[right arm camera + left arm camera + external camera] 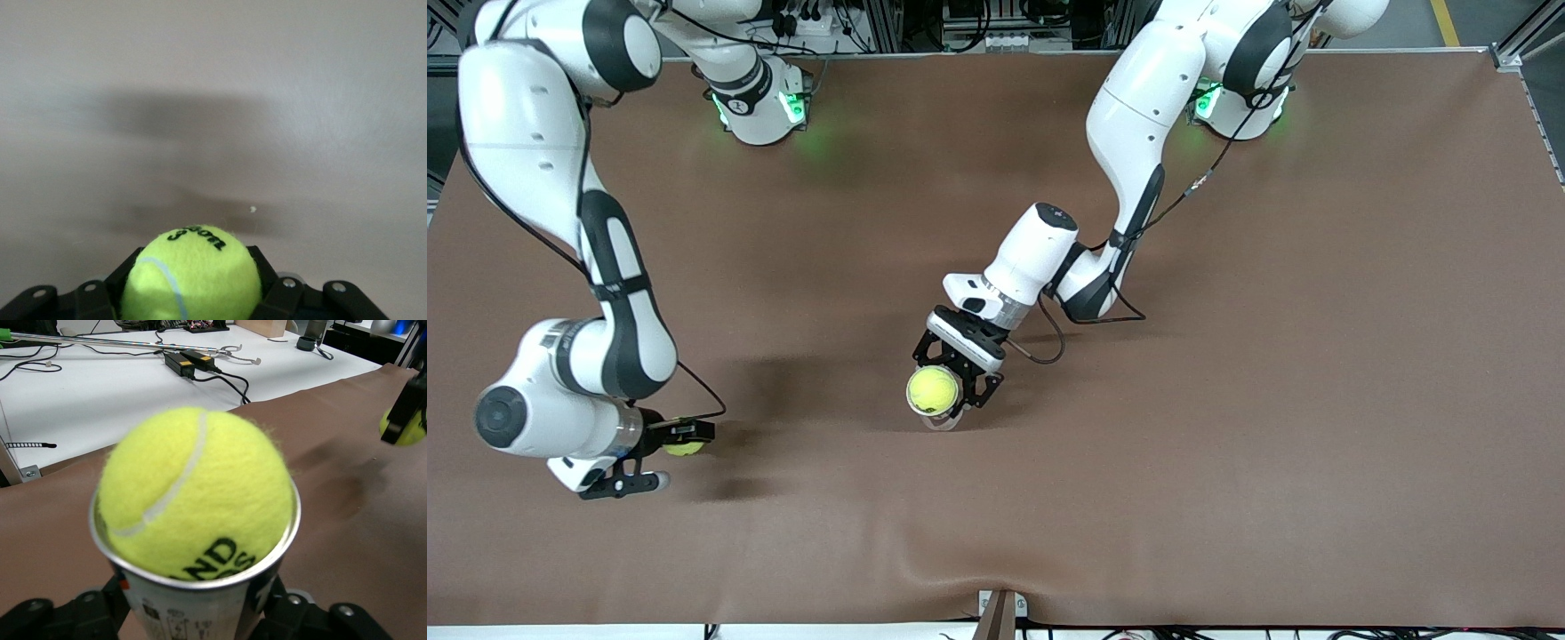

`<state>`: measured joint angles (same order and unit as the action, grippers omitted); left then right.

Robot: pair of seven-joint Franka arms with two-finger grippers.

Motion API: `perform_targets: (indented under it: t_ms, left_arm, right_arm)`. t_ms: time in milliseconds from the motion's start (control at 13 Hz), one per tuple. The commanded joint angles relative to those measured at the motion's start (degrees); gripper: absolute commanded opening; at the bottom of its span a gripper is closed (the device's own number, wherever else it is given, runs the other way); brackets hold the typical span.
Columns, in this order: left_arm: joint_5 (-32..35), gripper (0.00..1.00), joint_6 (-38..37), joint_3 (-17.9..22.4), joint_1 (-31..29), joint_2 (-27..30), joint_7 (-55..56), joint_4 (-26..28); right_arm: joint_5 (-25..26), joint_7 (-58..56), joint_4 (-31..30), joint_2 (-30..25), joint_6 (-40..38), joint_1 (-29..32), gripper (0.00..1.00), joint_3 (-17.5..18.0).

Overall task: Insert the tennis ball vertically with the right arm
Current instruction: 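Carry the second ball with the right gripper over the can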

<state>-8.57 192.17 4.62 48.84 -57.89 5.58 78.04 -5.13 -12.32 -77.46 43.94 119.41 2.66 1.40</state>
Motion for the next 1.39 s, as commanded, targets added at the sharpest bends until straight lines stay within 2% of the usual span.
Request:
perform_targets:
  t_ms: [0,386,926,1080,1311]
  left_arm:
    - [-0.8,0.73,0.4,0.8,0.7,-1.1,-0.3,-1.1]
    - [-0.8,0.74,0.4,0.8,0.7,-1.0,-0.4,-1.2]
    - [-0.8,0.74,0.4,0.8,0.7,-1.0,-0.4,-1.2]
    - [-0.8,0.74,0.4,0.8,0.7,-1.0,-0.4,-1.2]
    - [-0.8,0.74,0.4,0.8,0.6,-1.0,-0.4,-1.2]
  right_arm:
    - [-0.9,0.7,-1.8,-7.3,-3.6,-1.5,0.09,1.0]
    - [-0.9,19.6,-0.7,-13.3,-8.9,-9.8,0.07,1.1]
    - [-0.3,55.6,4.0,-12.6,-9.9,-27.2,0.08,0.9]
    - [0.1,60.6,5.6,-11.2,-7.7,-29.8,0.08,0.7]
    - [2.0,62.4,5.6,-9.7,-3.8,-31.0,0.08,0.4]
